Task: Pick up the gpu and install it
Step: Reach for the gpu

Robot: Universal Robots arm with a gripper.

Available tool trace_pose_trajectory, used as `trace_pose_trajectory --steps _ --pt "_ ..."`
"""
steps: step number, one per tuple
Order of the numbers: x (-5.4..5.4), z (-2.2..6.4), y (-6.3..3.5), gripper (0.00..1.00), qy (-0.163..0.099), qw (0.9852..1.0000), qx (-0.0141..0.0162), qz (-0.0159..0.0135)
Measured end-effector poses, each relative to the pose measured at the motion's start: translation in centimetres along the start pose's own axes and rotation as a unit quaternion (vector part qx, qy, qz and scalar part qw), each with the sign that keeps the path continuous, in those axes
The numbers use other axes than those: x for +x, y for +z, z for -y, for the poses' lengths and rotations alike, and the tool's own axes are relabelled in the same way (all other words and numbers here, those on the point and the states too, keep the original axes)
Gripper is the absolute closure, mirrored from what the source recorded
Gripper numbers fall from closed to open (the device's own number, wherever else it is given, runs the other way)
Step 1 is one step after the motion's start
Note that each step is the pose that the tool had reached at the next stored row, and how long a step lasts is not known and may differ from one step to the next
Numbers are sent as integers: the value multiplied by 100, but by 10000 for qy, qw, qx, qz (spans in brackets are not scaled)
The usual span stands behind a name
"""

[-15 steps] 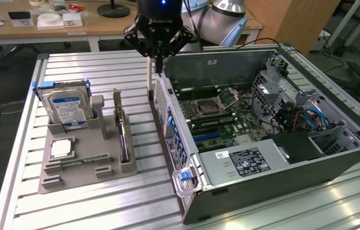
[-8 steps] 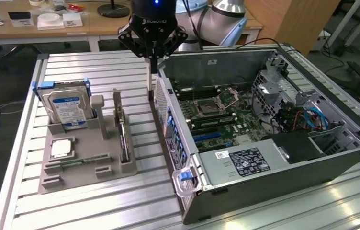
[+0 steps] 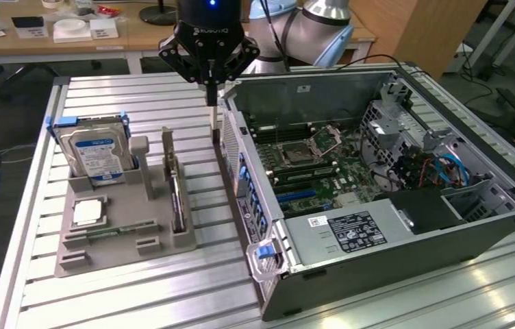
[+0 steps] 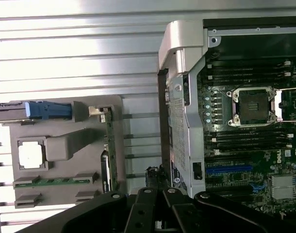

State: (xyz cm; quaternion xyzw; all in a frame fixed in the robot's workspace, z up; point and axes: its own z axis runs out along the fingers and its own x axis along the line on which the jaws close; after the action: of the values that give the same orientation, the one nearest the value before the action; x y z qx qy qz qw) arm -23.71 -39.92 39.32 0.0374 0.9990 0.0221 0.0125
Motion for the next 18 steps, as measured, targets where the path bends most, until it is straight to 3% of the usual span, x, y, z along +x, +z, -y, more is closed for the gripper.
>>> trace_pose_trajectory --steps 18 --pt "258 23 -6 89 0 10000 0 0"
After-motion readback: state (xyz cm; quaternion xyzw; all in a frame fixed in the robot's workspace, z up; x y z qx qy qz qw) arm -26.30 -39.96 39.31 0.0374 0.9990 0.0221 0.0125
